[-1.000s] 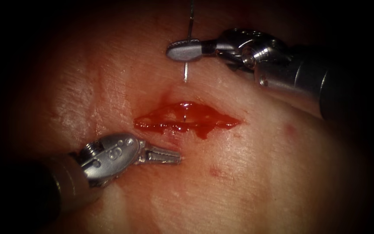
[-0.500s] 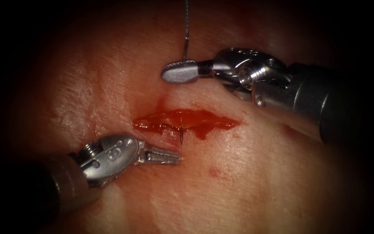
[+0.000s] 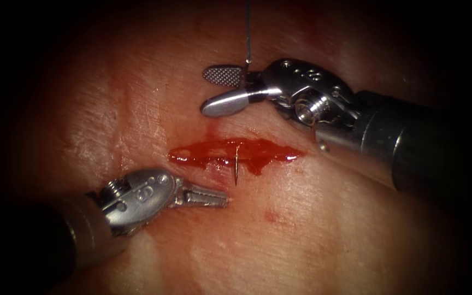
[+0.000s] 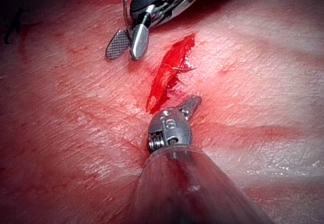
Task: Wound Closure
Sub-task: Pass the needle through the top of the incision.
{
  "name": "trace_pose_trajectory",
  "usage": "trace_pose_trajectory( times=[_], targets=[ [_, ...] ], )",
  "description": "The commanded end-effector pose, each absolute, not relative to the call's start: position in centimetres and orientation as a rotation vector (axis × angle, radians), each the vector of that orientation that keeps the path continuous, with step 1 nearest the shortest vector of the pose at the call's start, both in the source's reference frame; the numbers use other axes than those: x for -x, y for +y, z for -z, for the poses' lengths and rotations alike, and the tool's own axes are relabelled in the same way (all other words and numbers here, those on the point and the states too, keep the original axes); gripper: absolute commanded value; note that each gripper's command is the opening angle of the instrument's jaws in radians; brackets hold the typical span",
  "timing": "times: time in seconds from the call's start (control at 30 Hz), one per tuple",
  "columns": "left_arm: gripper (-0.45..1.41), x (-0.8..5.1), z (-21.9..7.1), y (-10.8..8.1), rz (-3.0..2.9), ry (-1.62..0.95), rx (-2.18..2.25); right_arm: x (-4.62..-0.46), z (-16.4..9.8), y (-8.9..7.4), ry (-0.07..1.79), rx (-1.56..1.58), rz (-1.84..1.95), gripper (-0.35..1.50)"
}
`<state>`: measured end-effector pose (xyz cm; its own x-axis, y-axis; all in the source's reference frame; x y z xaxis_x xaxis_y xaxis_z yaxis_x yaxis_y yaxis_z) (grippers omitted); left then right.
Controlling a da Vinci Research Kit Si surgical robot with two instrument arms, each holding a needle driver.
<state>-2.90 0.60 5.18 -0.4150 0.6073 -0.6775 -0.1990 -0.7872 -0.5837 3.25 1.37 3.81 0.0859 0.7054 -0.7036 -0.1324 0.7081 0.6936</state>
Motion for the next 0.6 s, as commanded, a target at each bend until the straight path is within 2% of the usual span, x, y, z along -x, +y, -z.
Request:
trace_pose_trajectory(
  times=[0.03,0.4,0.6],
  targets=[
    [-0.45,2.94,-5.25,0.63,-2.219,-0.577,1.314,-3.29,-3.78,1.55,1.355,-0.459,-0.639,1.29],
    [-0.45,2.94,-5.25,0.63,-2.219,-0.577,1.314,-3.21,-3.62,1.52,1.299,-0.383,-0.574,1.26],
    [-0.45,2.94,-5.25,0.63,-2.219,-0.576,1.314,-2.93,-3.57,1.43,1.241,-0.327,-0.544,1.21]
  ],
)
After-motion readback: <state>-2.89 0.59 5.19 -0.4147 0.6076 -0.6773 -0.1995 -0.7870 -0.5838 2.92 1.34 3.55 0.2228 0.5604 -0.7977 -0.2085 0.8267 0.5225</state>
